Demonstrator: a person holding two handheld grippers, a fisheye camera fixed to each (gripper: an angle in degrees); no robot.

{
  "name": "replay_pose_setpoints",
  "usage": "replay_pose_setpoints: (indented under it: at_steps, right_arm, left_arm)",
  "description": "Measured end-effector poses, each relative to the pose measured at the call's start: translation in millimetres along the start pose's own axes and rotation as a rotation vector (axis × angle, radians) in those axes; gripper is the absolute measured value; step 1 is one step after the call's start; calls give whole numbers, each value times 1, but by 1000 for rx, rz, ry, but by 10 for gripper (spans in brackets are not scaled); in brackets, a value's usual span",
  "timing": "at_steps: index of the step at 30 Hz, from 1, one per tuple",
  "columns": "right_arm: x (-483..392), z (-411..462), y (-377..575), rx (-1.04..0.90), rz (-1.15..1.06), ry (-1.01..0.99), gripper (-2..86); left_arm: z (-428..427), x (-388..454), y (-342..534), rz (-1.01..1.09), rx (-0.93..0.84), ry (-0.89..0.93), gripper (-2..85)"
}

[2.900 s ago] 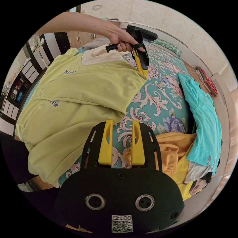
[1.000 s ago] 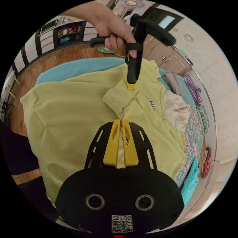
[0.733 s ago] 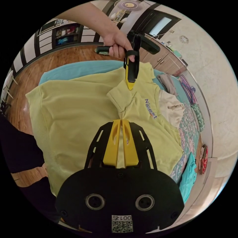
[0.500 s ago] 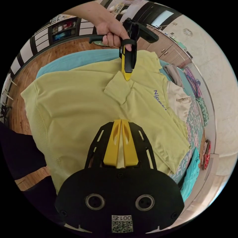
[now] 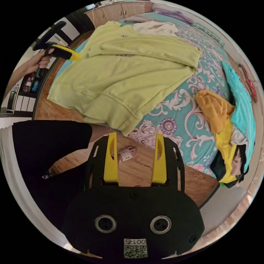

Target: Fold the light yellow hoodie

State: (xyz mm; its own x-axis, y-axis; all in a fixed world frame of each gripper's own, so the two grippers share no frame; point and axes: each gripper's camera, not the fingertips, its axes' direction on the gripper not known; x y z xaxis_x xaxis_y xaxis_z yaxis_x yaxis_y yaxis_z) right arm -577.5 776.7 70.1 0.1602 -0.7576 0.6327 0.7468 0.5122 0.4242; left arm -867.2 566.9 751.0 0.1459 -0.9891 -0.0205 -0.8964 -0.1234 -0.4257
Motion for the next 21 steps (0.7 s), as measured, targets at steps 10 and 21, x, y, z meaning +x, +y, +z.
replay_pose_setpoints:
  at_steps: [10,21]
  right_arm:
    - [-15,-19,-6,176,8,185,102]
    - [86,-127,78,329,219,-137,11]
  left_arm:
    - [124,-21,-9,37,-40,-88,42]
    - [155,-61,-17,105,-50,-207,98]
